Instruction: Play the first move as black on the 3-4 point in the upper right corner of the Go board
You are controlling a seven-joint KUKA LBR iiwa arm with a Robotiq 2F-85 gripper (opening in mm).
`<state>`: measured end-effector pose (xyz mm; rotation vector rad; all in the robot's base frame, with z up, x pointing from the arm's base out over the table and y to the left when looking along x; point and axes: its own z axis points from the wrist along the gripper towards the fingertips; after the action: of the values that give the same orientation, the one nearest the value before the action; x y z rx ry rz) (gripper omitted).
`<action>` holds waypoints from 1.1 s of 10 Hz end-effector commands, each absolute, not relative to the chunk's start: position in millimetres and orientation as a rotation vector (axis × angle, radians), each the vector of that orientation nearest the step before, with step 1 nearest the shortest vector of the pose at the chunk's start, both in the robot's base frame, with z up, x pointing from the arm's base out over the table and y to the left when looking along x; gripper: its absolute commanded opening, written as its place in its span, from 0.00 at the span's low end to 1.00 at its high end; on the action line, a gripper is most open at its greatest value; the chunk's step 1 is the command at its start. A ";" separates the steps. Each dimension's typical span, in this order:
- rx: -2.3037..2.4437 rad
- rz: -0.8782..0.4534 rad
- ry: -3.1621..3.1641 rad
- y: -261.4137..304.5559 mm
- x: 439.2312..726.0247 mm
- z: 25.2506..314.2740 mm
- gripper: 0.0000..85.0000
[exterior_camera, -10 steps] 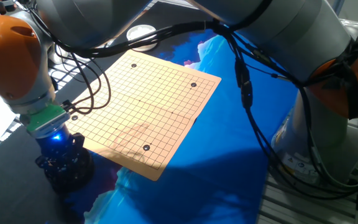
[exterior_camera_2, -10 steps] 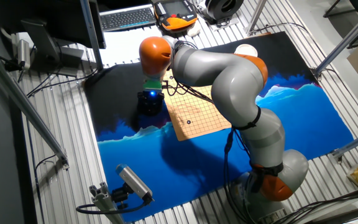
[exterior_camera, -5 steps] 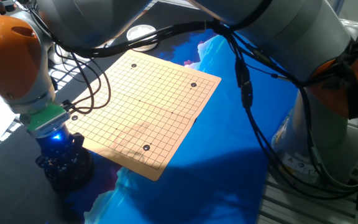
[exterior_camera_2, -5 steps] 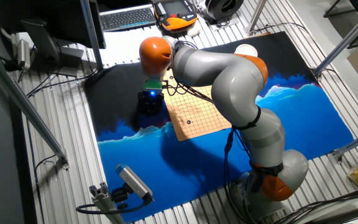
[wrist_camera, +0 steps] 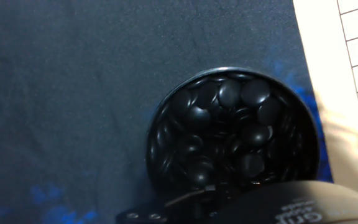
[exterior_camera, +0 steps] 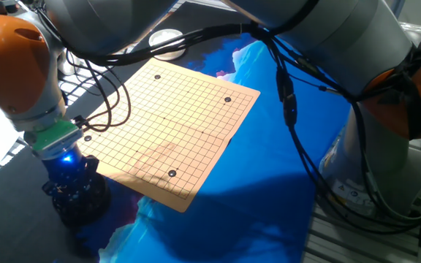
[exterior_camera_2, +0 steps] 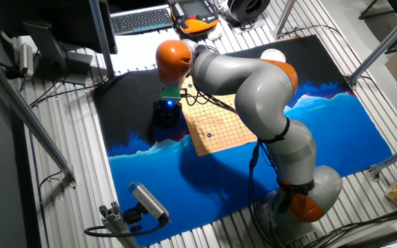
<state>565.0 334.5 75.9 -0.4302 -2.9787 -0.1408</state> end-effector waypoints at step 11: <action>-0.243 -0.022 -2.990 276.0 581.0 134.7 0.00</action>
<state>581.3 274.9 135.2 -0.2357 -2.9930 -0.0170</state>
